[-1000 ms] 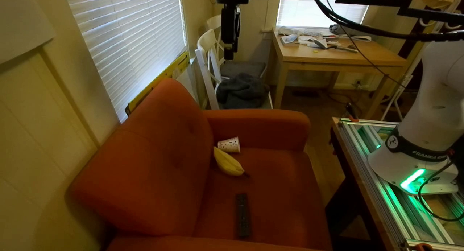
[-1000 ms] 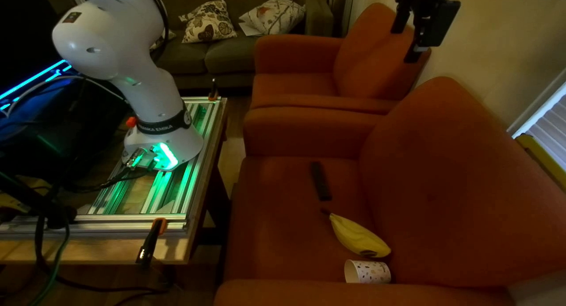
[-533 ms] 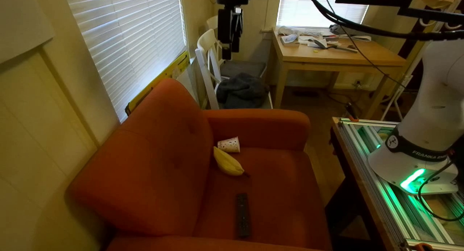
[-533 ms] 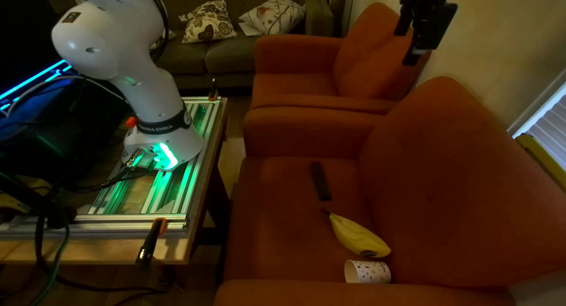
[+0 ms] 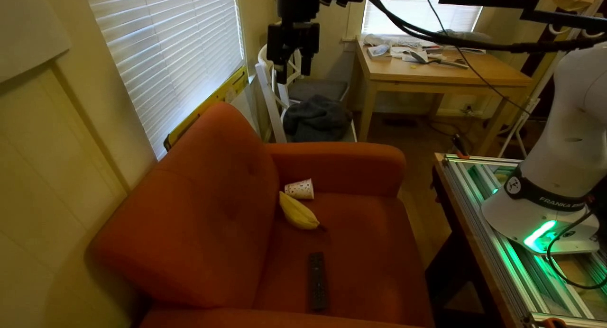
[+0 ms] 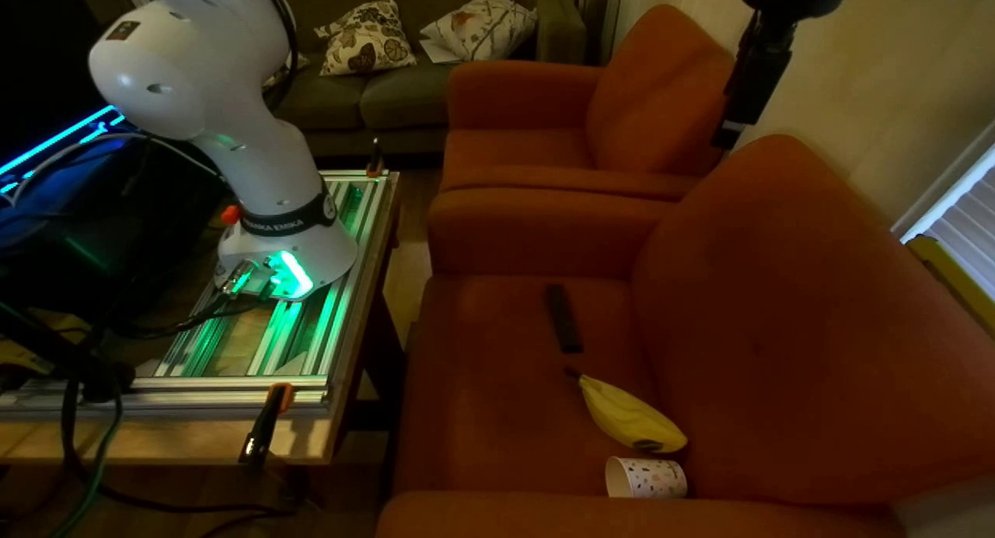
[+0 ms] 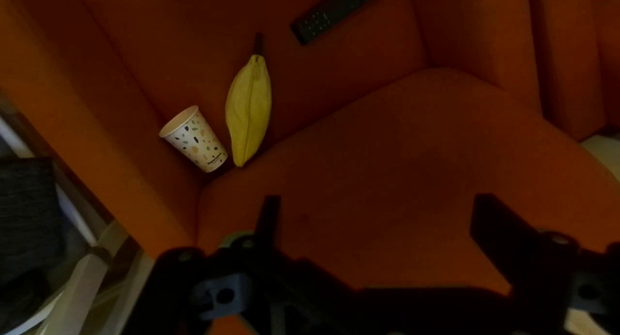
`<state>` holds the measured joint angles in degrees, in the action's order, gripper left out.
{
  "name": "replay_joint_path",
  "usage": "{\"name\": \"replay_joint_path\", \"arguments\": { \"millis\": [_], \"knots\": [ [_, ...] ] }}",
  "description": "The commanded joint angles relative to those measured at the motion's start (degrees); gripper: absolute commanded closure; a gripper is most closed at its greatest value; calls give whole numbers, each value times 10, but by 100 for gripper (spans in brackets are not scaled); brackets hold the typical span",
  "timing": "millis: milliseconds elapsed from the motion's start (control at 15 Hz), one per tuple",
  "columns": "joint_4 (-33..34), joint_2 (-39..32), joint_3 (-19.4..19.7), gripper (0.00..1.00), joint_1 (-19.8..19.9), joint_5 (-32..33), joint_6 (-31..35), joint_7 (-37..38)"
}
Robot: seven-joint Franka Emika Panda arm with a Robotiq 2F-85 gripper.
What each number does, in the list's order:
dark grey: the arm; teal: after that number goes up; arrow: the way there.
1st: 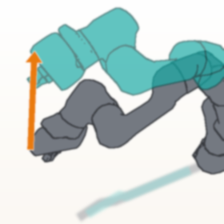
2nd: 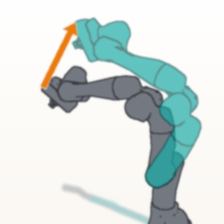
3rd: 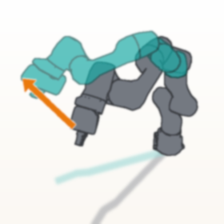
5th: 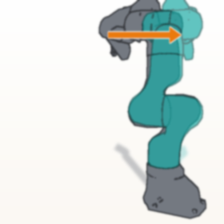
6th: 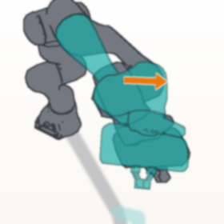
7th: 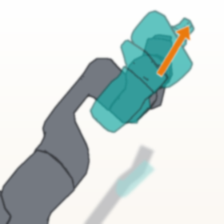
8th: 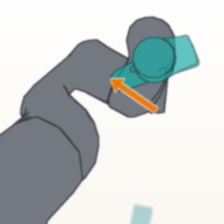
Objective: Put the remote on the arm rest
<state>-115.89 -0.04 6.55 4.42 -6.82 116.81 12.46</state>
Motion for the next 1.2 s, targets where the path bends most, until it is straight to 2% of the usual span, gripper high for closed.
{"name": "replay_joint_path", "arguments": {
  "millis": [0,467,533,1133],
  "knots": [
    [-19,-29,1,0,9,12,36,21],
    [-71,-70,15,0,18,26,79,21],
    [-56,-70,12,0,18,14,61,9],
    [-64,-75,14,0,19,14,70,9]
  ]
}}
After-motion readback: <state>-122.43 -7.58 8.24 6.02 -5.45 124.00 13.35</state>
